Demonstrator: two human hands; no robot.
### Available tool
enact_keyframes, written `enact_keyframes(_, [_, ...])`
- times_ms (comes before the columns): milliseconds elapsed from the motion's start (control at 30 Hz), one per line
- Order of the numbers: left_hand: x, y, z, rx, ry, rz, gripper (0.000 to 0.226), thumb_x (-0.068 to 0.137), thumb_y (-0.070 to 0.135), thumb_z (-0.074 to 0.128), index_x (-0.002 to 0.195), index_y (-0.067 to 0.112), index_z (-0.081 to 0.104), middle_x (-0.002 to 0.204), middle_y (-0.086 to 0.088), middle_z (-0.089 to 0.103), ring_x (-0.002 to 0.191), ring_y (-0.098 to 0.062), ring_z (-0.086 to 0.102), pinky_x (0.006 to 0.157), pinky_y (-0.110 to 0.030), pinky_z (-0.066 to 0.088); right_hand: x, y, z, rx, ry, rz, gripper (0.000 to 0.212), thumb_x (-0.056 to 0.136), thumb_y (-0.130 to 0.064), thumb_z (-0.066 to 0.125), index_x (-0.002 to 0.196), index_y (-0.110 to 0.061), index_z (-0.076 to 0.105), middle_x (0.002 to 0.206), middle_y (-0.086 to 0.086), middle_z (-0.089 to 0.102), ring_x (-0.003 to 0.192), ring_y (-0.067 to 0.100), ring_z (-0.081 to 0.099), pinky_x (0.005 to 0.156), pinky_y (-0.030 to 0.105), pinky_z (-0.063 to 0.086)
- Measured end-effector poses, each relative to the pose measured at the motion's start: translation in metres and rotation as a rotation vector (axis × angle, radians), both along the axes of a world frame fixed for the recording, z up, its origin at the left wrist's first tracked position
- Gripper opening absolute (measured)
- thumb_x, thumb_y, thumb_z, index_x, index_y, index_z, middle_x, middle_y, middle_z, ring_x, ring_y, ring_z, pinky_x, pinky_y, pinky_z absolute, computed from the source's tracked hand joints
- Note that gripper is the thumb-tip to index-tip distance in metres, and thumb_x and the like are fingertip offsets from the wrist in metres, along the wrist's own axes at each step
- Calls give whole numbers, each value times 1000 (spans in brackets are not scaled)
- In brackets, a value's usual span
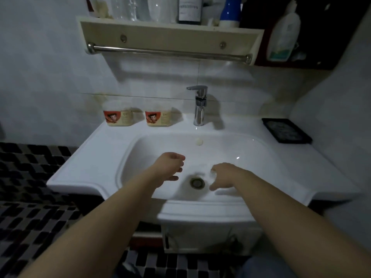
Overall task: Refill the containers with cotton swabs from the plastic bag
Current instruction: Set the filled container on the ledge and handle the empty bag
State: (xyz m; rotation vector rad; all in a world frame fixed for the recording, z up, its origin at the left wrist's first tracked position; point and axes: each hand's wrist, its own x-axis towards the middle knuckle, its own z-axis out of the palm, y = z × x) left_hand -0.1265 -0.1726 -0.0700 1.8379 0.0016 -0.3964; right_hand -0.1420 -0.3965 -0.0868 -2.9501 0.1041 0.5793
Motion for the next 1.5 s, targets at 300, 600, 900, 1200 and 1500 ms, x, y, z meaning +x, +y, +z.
enact_keyframes(300, [-18,13,-11,53,-14,46,33,98,14,58,131,16,61,113,-3,64,100,-18,64,80,-34,58,-11,13,20,982,-296,-278,18,97,-24,67,82,-13,66,81,4,64,74,21,60,64,28,44])
enact_keyframes(600, [-20,9,-2,-296,159,-102,34,100,31,63,131,17,61,117,-8,71,110,-28,70,93,-46,58,-18,23,37,1755,-6,-384,33,91,-16,60,122,-17,69,126,19,66,124,47,60,92,52,54])
enact_keyframes(900, [-12,11,-3,-433,27,177,15,102,19,61,102,5,67,91,-12,64,79,-23,64,78,-34,60,-18,25,35,1484,-206,-511,13,103,-18,57,98,-15,69,81,6,66,65,20,63,60,35,56])
enact_keyframes(1200, [-13,13,-10,97,-279,142,27,94,10,59,81,28,74,88,-1,70,73,-20,59,79,-44,60,-8,10,22,1318,-480,-556,32,93,-29,75,79,-15,50,62,3,49,54,19,47,54,29,48])
enact_keyframes(1500, [-12,7,-13,374,-362,19,28,92,49,68,111,29,71,143,-4,37,138,-23,38,120,-38,31,-21,29,25,1394,-233,-229,22,93,0,70,107,-8,54,101,17,76,80,28,72,61,34,55])
